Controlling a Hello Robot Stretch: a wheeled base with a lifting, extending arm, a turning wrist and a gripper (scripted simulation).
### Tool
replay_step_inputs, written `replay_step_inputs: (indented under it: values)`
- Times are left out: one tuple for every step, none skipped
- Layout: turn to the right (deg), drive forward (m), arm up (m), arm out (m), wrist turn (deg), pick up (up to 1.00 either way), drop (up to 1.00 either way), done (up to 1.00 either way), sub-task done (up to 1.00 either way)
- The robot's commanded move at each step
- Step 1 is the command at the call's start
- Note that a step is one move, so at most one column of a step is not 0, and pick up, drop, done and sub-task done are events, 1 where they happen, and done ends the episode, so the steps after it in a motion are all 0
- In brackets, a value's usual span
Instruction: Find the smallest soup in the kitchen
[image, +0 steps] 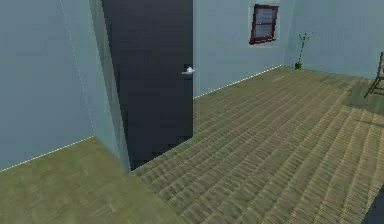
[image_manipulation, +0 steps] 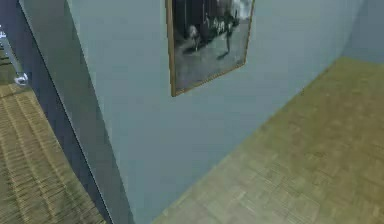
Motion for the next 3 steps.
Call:
replay_step_inputs:
  values:
    - [0.0,0.6,0.0,0.0,0.0,0.0,0.0,0.0,0.0]
    - [42.0,0.0,0.0,0.0,0.0,0.0,0.0,0.0,0.0]
    - [0.0,1.0,0.0,0.0,0.0,0.0,0.0,0.0,0.0]
